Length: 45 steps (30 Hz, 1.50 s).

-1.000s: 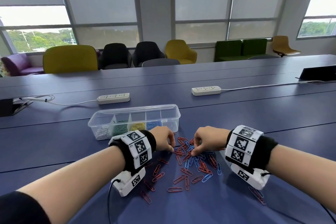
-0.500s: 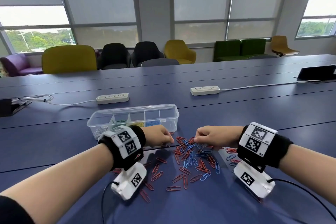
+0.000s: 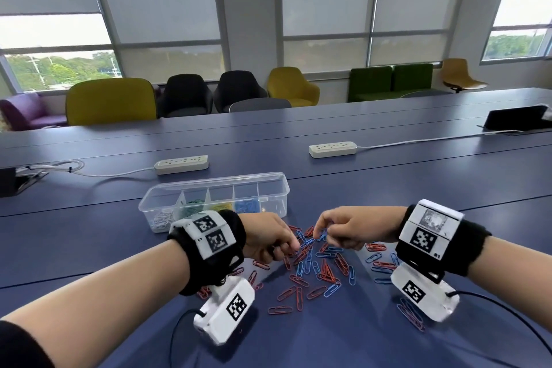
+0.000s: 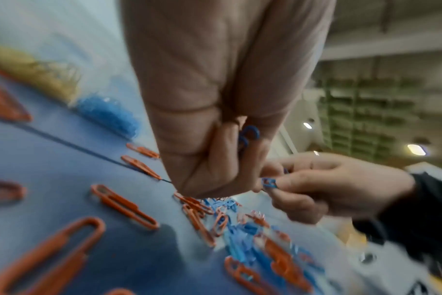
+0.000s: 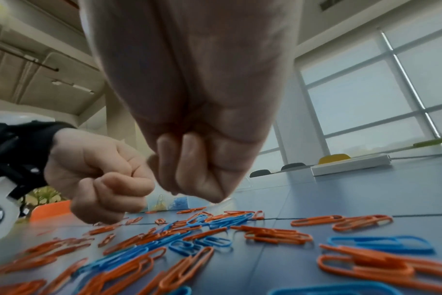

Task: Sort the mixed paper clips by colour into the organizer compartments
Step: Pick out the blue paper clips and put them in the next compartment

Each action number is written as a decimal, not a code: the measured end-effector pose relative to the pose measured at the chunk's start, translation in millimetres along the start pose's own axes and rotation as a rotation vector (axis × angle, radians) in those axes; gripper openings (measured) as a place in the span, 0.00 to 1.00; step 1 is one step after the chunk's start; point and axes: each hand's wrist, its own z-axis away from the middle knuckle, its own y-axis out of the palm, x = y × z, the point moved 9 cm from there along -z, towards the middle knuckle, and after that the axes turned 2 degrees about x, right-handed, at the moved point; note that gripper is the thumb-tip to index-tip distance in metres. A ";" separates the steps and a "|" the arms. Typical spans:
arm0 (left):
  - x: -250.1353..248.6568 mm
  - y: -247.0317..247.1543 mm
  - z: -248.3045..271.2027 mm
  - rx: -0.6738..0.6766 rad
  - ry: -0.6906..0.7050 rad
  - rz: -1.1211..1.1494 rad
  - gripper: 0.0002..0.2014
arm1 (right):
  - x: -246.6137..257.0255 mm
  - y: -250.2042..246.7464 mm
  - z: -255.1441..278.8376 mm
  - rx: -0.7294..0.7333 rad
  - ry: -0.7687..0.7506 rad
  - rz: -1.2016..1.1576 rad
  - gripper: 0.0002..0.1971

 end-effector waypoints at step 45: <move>-15.0 -0.6 5.3 -0.275 0.134 -1.023 0.15 | 9.5 19.8 -22.9 0.025 -0.088 0.601 0.13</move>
